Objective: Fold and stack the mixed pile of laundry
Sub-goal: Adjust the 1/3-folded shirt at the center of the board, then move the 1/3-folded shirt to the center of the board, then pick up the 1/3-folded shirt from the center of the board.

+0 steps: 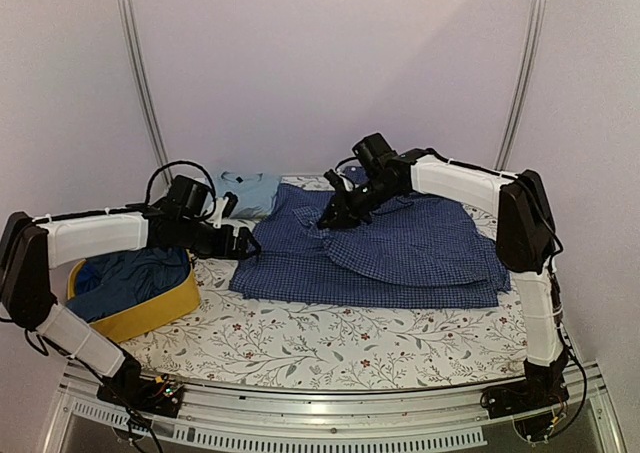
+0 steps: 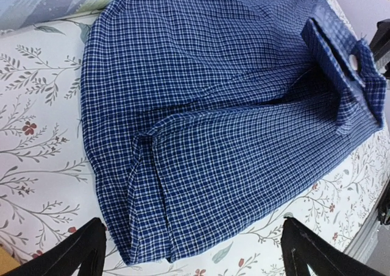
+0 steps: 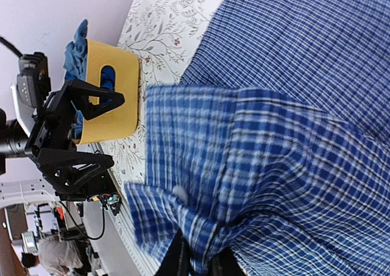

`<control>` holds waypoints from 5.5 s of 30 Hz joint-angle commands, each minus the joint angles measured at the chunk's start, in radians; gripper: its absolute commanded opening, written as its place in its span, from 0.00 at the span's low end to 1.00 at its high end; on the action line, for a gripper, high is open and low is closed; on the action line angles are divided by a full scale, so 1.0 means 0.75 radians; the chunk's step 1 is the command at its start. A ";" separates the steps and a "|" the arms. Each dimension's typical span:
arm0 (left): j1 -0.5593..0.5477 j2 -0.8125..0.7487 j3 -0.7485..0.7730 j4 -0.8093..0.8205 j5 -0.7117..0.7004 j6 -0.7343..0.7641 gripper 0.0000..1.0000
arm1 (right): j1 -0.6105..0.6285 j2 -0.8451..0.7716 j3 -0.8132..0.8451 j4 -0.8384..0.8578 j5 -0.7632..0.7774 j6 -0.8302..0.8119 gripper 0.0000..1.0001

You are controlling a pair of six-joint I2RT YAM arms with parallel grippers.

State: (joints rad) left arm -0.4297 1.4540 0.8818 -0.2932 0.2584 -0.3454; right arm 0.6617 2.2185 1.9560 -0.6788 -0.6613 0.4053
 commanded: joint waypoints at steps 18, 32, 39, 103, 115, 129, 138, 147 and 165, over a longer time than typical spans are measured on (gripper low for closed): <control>-0.030 0.415 0.421 -0.095 0.061 0.084 1.00 | -0.214 -0.433 -0.646 0.081 0.249 -0.087 0.65; -0.191 0.791 0.547 -0.324 -0.066 0.067 0.95 | -0.358 -0.427 -1.079 0.126 0.295 -0.056 0.64; -0.303 0.603 0.254 -0.375 -0.120 -0.063 0.94 | -0.357 -0.640 -1.414 0.125 0.262 0.013 0.65; 0.189 1.025 0.951 -0.223 0.207 -0.079 0.75 | -0.913 0.293 0.047 0.134 0.141 -0.405 0.64; 0.219 1.073 0.995 -0.153 0.336 -0.089 0.52 | -0.913 0.438 0.185 0.143 -0.189 -0.364 0.12; 0.258 1.037 1.023 -0.133 0.316 -0.017 0.27 | -0.973 0.281 0.186 0.255 -0.211 -0.254 0.00; 0.268 1.100 1.042 -0.125 0.329 -0.015 0.46 | -0.976 0.306 0.176 0.257 -0.255 -0.236 0.00; 0.268 1.172 1.153 -0.142 0.451 0.022 0.17 | -0.976 0.307 0.177 0.255 -0.260 -0.235 0.00; 0.252 0.898 0.980 -0.111 0.365 0.253 0.00 | -0.976 0.030 -0.075 0.249 -0.280 -0.258 0.00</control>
State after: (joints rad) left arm -0.2390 2.2375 1.6855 -0.4023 0.5686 -0.2516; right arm -0.0666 2.3608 1.9839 -0.5072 -0.8501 0.2268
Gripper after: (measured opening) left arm 0.006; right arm 0.006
